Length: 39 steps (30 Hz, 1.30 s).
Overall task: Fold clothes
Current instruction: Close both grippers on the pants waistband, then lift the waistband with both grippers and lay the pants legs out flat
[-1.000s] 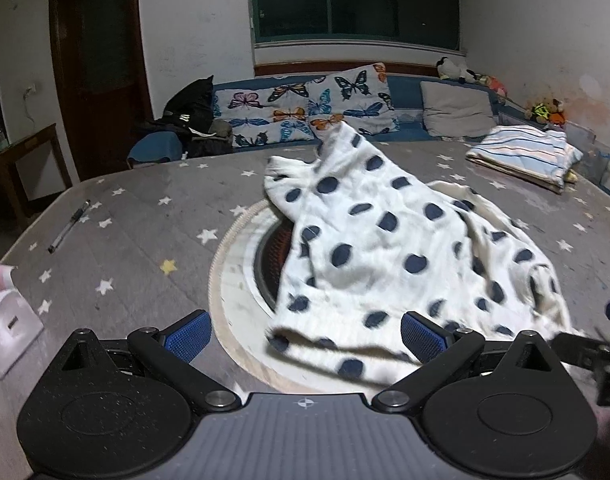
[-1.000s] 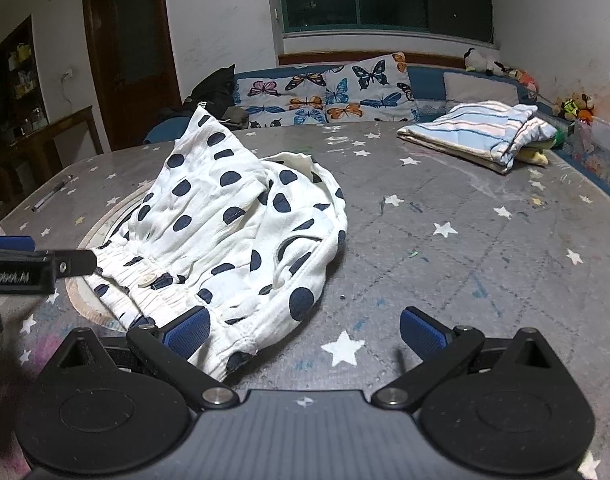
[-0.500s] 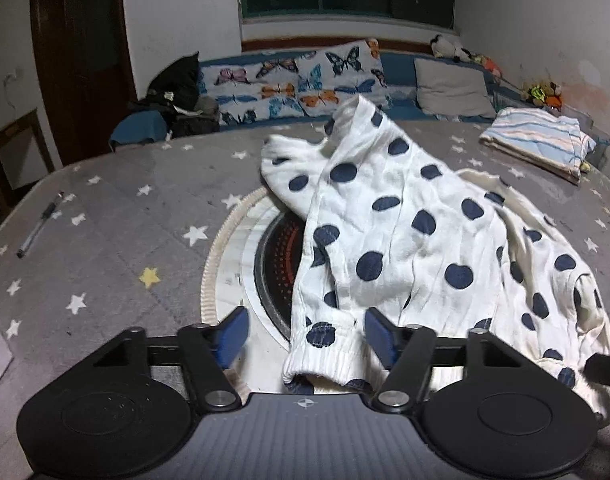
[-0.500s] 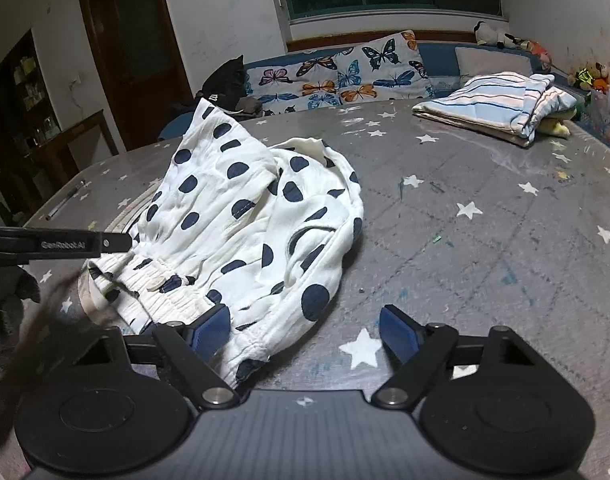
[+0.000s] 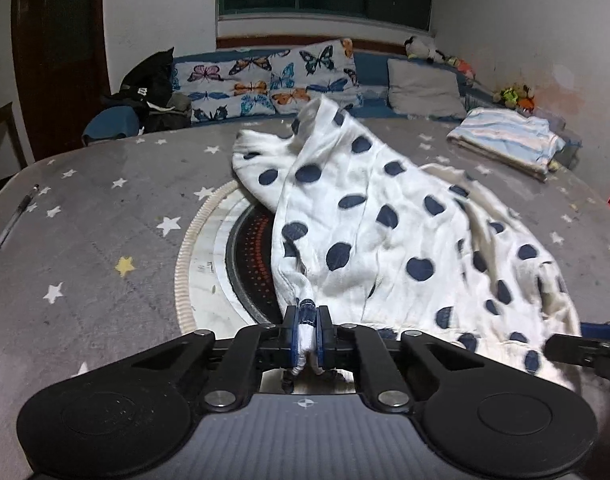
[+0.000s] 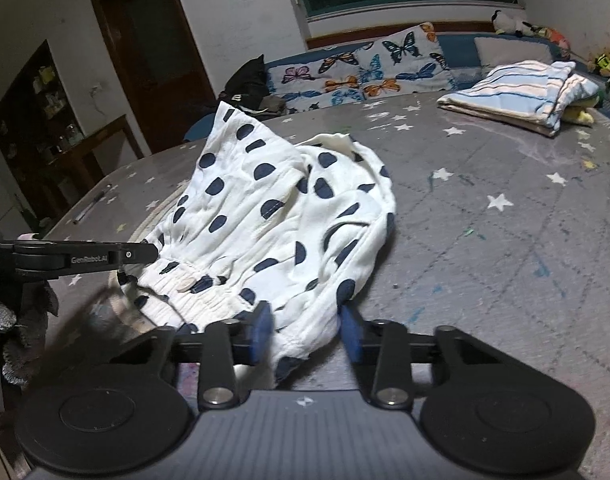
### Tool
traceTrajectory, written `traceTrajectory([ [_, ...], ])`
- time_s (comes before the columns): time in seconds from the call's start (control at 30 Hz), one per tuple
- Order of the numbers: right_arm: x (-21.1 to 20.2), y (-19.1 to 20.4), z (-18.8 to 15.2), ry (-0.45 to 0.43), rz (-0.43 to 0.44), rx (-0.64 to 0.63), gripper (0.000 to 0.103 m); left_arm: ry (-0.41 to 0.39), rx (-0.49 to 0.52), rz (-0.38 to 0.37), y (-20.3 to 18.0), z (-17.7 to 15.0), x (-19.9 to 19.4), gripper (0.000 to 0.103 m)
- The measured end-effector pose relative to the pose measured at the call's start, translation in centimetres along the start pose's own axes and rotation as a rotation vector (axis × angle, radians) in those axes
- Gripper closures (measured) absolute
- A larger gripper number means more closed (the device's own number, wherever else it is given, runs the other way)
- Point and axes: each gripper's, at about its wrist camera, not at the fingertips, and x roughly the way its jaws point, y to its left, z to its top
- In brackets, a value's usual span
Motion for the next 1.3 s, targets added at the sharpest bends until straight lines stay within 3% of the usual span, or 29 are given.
traceTrajectory([
  [0.3, -1.5, 0.1, 0.5, 0.006, 0.095, -0.036, 0.091, -0.036, -0.058, -0.046, 1.1, -1.1, -6.3, 0.095],
  [0.47, -3.2, 0.5, 0.1, 0.033, 0.177, -0.081, 0.094, -0.045, -0.065, -0.071, 1.5, -2.6, -10.1, 0.095],
  [0.8, -7.3, 1.5, -2.4, 0.151, 0.303, -0.173, 0.094, 0.07, -0.025, -0.107, 1.2, -6.7, -13.8, 0.095],
  [0.93, -8.0, 1.7, -2.7, 0.182, 0.307, -0.205, 0.087, 0.109, -0.019, -0.126, 1.5, -7.6, -13.9, 0.093],
  [1.0, -8.4, 1.8, -2.3, 0.181, 0.303, -0.223, 0.086, 0.107, -0.014, -0.13, 1.7, -7.6, -13.8, 0.088],
  [1.1, -8.7, 1.7, -1.0, 0.169, 0.299, -0.227, 0.078, 0.088, -0.002, -0.14, 1.9, -6.9, -14.1, 0.087],
  [1.3, -7.2, 1.2, 2.3, 0.126, 0.243, -0.248, 0.078, 0.049, 0.014, -0.148, 2.4, -5.4, -14.1, 0.077],
])
